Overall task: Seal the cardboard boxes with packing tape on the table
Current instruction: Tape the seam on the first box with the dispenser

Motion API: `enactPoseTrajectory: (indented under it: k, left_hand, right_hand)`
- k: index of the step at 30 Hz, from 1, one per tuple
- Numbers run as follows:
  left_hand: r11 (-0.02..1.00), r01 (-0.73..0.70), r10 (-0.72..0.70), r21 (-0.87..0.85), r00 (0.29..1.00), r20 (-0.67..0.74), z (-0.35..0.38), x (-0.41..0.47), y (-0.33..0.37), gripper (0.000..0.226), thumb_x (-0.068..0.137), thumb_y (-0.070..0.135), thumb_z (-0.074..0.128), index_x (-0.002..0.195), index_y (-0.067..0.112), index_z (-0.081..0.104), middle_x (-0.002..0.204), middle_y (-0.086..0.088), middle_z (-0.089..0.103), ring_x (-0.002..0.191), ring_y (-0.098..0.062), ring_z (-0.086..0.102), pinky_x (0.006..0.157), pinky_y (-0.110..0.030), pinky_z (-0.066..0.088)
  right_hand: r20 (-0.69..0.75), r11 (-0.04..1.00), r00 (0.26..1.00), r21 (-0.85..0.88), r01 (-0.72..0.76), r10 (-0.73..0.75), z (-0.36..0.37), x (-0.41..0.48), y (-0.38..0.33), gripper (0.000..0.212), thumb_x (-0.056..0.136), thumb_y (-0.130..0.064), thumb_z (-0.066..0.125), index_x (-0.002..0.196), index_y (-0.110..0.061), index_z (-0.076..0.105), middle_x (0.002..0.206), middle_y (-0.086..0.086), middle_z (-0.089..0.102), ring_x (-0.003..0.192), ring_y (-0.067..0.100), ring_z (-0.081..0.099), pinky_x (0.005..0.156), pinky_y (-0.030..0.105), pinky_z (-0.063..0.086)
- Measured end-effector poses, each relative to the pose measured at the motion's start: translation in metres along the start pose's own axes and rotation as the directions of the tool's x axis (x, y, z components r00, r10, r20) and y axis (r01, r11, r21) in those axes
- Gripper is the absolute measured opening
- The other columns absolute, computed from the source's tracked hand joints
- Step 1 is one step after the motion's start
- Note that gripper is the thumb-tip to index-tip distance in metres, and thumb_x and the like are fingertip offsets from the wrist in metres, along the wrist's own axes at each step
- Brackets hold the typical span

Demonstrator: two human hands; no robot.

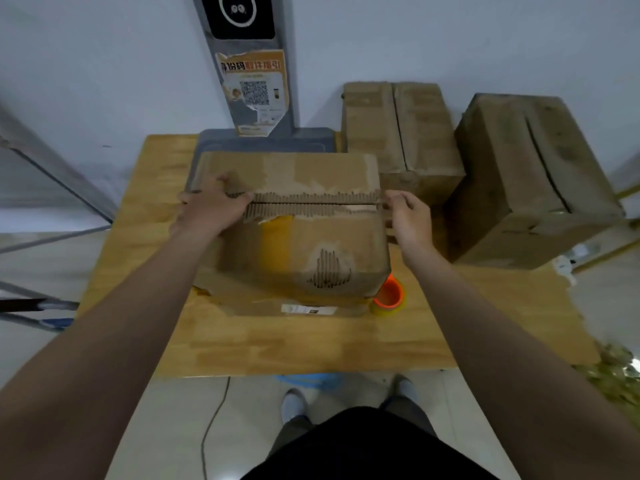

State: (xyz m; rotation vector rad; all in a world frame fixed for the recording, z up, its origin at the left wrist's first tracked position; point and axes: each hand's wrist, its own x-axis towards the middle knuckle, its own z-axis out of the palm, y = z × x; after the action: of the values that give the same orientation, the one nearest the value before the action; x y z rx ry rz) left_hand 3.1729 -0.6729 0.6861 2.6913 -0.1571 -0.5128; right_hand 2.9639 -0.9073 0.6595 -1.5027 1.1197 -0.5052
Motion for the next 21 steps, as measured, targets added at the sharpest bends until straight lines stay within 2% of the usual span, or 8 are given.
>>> enactPoseTrajectory:
  k: [1, 3, 5, 8, 12, 15, 17, 21]
  left_hand:
    - [0.999, 0.025, -0.025, 0.039, 1.0, -0.011, 0.005, -0.004, 0.012, 0.09, 0.077, 0.084, 0.048, 0.153, 0.043, 0.023, 0.164, -0.026, 0.012, 0.15, -0.051, 0.011, 0.114, -0.074, 0.019]
    - [0.989, 0.035, -0.029, 0.146, 0.999, -0.046, 0.017, -0.013, 0.04, 0.087, 0.088, 0.075, 0.044, 0.159, 0.031, 0.019, 0.169, -0.022, -0.007, 0.152, -0.051, -0.011, 0.108, -0.085, 0.001]
    - [0.983, -0.067, 0.078, 0.173, 0.996, -0.053, 0.035, -0.02, 0.071, 0.078, 0.094, 0.067, 0.042, 0.158, 0.026, 0.025, 0.17, -0.019, -0.005, 0.152, -0.047, -0.018, 0.109, -0.083, -0.005]
    - [0.962, -0.238, 0.243, 0.134, 0.97, -0.018, 0.066, -0.032, 0.108, 0.072, 0.091, 0.071, 0.046, 0.152, 0.032, 0.035, 0.17, -0.015, 0.008, 0.155, -0.043, -0.012, 0.117, -0.075, 0.006]
    - [0.944, -0.291, 0.291, 0.159, 0.956, 0.02, 0.106, -0.047, 0.144, 0.068, 0.087, 0.078, 0.045, 0.142, 0.039, 0.037, 0.165, -0.011, 0.013, 0.155, -0.04, 0.001, 0.114, -0.075, 0.017]
    - [0.951, -0.249, 0.255, 0.181, 0.967, -0.013, 0.125, -0.044, 0.153, 0.074, 0.083, 0.083, 0.042, 0.142, 0.041, 0.028, 0.163, -0.008, 0.008, 0.153, -0.042, 0.001, 0.112, -0.078, 0.016]
    - [0.954, -0.235, 0.244, 0.185, 0.97, -0.023, 0.126, -0.044, 0.152, 0.074, 0.083, 0.084, 0.042, 0.143, 0.044, 0.026, 0.164, -0.006, 0.008, 0.154, -0.04, -0.003, 0.111, -0.08, 0.013]
    - [0.954, -0.228, 0.238, 0.194, 0.971, -0.025, 0.123, -0.048, 0.155, 0.073, 0.085, 0.082, 0.044, 0.144, 0.042, 0.03, 0.162, -0.007, 0.012, 0.154, -0.038, -0.001, 0.108, -0.083, 0.007]
  right_hand:
    - [-0.014, 0.999, 0.999, 0.018, -0.032, 0.033, -0.006, 0.01, 0.006, 0.018, 0.101, -0.037, 0.05, 0.101, -0.035, 0.068, 0.098, -0.009, 0.069, 0.088, 0.017, 0.068, 0.071, 0.038, 0.061]
    - [-0.013, 0.994, 0.997, -0.083, -0.078, 0.077, -0.017, 0.032, 0.026, 0.02, 0.101, -0.03, 0.051, 0.109, -0.031, 0.069, 0.103, -0.003, 0.07, 0.082, 0.02, 0.068, 0.075, 0.046, 0.062]
    - [0.051, 0.954, 0.988, -0.271, -0.129, 0.148, -0.028, 0.056, 0.055, 0.028, 0.096, -0.021, 0.053, 0.119, -0.026, 0.068, 0.112, 0.003, 0.07, 0.084, 0.026, 0.067, 0.076, 0.049, 0.062]
    - [0.194, 0.831, 0.908, -0.506, -0.231, 0.37, -0.045, 0.08, 0.101, 0.039, 0.088, -0.018, 0.061, 0.127, -0.021, 0.063, 0.114, 0.012, 0.065, 0.098, 0.036, 0.064, 0.076, 0.051, 0.059]
    - [0.277, 0.665, 0.757, -0.699, -0.264, 0.592, -0.052, 0.095, 0.155, 0.055, 0.089, -0.017, 0.069, 0.141, -0.015, 0.051, 0.129, 0.02, 0.056, 0.105, 0.042, 0.06, 0.08, 0.06, 0.056]
    - [0.308, 0.636, 0.743, -0.745, -0.201, 0.595, -0.047, 0.106, 0.189, 0.065, 0.085, -0.019, 0.072, 0.144, -0.014, 0.046, 0.135, 0.018, 0.055, 0.114, 0.042, 0.06, 0.082, 0.059, 0.057]
    - [0.317, 0.634, 0.777, -0.761, -0.134, 0.544, -0.044, 0.107, 0.207, 0.06, 0.083, -0.02, 0.072, 0.138, -0.011, 0.051, 0.13, 0.018, 0.061, 0.115, 0.039, 0.062, 0.092, 0.054, 0.056]
    - [0.302, 0.684, 0.865, -0.727, -0.062, 0.4, -0.04, 0.102, 0.225, 0.04, 0.082, -0.03, 0.071, 0.119, -0.016, 0.065, 0.12, 0.015, 0.069, 0.102, 0.038, 0.069, 0.09, 0.047, 0.057]
